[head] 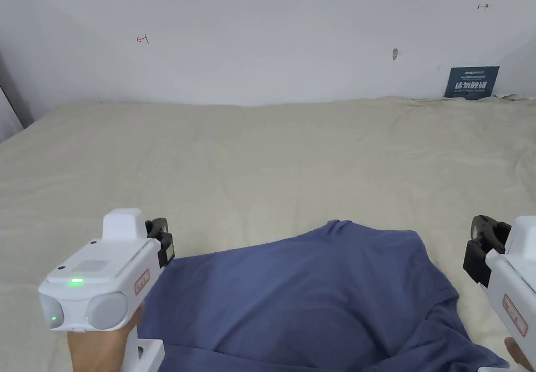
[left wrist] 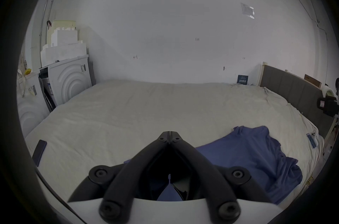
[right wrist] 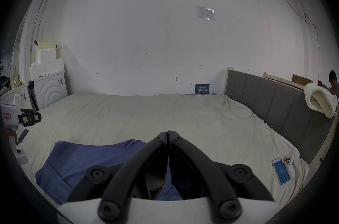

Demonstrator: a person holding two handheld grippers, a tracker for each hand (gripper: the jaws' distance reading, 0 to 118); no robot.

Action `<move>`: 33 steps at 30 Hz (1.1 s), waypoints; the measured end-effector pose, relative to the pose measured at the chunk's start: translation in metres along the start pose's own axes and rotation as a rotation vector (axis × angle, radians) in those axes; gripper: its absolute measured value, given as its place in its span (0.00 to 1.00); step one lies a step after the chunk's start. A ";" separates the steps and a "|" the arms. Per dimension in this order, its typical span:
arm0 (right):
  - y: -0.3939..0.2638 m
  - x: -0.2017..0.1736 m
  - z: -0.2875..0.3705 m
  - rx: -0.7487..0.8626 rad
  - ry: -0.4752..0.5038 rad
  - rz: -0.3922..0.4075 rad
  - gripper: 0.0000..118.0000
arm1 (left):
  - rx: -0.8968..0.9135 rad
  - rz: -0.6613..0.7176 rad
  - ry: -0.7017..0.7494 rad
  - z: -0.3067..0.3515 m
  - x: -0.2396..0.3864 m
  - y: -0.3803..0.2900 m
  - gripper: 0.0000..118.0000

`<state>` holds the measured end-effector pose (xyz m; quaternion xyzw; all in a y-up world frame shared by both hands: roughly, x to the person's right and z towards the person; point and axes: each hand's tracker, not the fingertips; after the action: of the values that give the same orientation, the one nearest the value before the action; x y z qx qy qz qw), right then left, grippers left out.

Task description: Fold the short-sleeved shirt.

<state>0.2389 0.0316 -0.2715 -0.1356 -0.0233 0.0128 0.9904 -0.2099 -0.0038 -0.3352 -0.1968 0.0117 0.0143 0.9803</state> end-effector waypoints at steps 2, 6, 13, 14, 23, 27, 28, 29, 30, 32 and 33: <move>-0.001 -0.003 -0.007 -0.012 -0.003 0.000 0.00 | -0.043 0.001 -0.002 -0.015 -0.005 -0.006 0.00; -0.003 -0.007 -0.021 -0.027 0.000 0.006 0.00 | -0.150 -0.017 -0.002 -0.050 -0.017 -0.015 0.00; -0.004 -0.011 -0.044 -0.059 -0.004 0.012 0.00 | -0.361 -0.003 -0.012 -0.128 -0.050 -0.022 0.00; -0.005 -0.011 -0.047 -0.065 -0.006 0.012 0.00 | -0.387 0.004 -0.014 -0.138 -0.055 -0.022 0.00; -0.019 -0.008 -0.071 -0.122 -0.013 0.021 0.00 | -0.627 0.032 0.007 -0.200 -0.081 -0.030 0.74; -0.025 -0.005 -0.078 -0.143 -0.014 0.024 0.00 | -0.675 0.017 0.010 -0.209 -0.084 -0.035 0.74; -0.027 -0.004 -0.080 -0.147 -0.015 0.025 0.00 | -0.689 0.022 0.010 -0.211 -0.085 -0.037 0.74; -0.028 -0.003 -0.082 -0.152 -0.013 0.028 0.00 | -0.698 0.027 0.013 -0.213 -0.086 -0.039 0.69; -0.028 -0.003 -0.083 -0.156 -0.013 0.029 0.00 | -0.715 0.035 0.020 -0.214 -0.087 -0.041 0.56; -0.030 -0.003 -0.084 -0.162 -0.010 0.031 0.00 | -0.762 0.072 0.004 -0.215 -0.089 -0.044 0.15; -0.030 -0.003 -0.085 -0.164 -0.010 0.033 0.00 | -0.772 0.077 -0.007 -0.216 -0.089 -0.046 0.09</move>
<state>0.2408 -0.0203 -0.3454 -0.2167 -0.0272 0.0277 0.9755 -0.3011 -0.1318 -0.5138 -0.5508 0.0096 0.0551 0.8327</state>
